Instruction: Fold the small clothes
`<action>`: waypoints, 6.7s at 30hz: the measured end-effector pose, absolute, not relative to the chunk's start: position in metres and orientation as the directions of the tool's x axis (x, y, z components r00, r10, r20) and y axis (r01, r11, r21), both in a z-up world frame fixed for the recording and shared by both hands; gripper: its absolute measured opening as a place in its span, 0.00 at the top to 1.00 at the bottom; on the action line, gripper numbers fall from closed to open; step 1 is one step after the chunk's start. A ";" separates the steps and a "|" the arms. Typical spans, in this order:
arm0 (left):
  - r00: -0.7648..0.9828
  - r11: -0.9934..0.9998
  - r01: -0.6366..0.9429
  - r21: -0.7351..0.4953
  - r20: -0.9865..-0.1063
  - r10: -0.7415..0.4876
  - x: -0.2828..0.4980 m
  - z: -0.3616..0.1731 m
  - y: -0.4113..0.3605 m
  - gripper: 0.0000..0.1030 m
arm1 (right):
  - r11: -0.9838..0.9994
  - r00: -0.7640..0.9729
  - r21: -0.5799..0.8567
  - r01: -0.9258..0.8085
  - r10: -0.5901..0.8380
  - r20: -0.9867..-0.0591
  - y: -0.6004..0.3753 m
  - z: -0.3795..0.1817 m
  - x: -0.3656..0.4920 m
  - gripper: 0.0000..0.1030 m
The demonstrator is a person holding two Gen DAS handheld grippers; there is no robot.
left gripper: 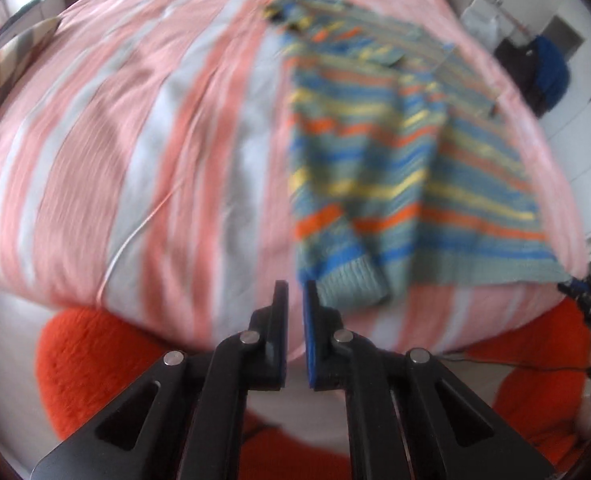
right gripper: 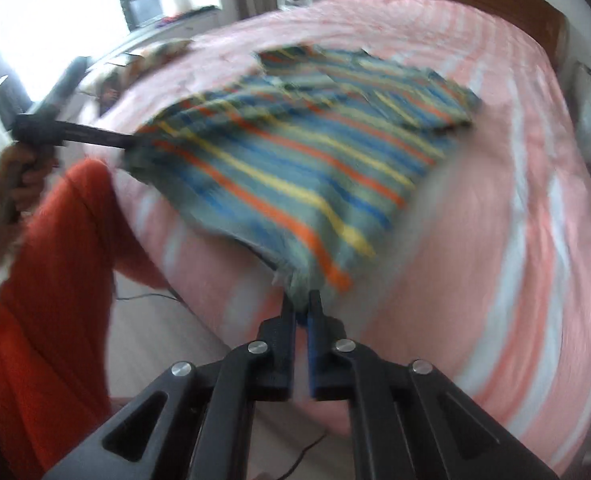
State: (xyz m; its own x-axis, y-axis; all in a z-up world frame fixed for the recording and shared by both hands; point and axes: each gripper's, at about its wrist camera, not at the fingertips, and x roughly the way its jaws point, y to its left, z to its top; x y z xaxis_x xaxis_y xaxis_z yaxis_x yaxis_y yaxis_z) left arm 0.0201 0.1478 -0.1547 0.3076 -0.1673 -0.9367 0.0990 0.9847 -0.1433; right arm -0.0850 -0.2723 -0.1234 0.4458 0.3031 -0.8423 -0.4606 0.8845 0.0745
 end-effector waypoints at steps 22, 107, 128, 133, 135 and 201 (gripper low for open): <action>0.327 0.960 0.088 -0.266 -0.903 -0.280 0.031 -0.143 0.163 0.98 | 0.903 0.395 0.346 -0.254 0.423 -0.816 -0.311 -0.112 -0.067 0.95; 0.617 0.887 0.443 0.129 -0.762 -0.198 0.135 -0.058 0.027 0.03 | 0.911 0.679 0.339 0.235 0.096 -0.728 -0.475 -0.120 0.076 0.69; 0.555 0.941 -0.333 0.059 -0.795 0.246 0.283 -0.109 0.223 0.91 | 0.976 0.761 0.215 0.040 0.109 -0.639 -0.370 -0.141 -0.020 0.64; 0.443 0.878 -0.474 0.064 -0.845 0.301 0.280 -0.144 0.283 0.92 | 0.972 0.735 0.231 0.050 0.121 -0.667 -0.369 -0.155 -0.013 0.64; 0.426 0.878 -0.475 0.060 -0.857 0.289 0.283 -0.156 0.283 0.92 | 0.974 0.730 0.222 0.050 0.115 -0.674 -0.367 -0.157 -0.011 0.63; 0.629 0.995 -0.080 0.052 -0.772 0.091 0.113 -0.165 0.120 0.05 | 0.982 0.748 0.142 0.120 0.004 -0.663 -0.346 -0.143 0.023 0.33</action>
State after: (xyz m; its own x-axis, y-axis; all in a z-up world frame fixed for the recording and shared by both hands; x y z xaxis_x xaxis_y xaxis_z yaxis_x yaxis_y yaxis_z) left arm 0.1130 0.1205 -0.1649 0.6286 0.0907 -0.7725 -0.0797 0.9955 0.0520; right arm 0.0226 -0.3457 -0.1425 0.7484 0.0045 -0.6632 0.1202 0.9825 0.1423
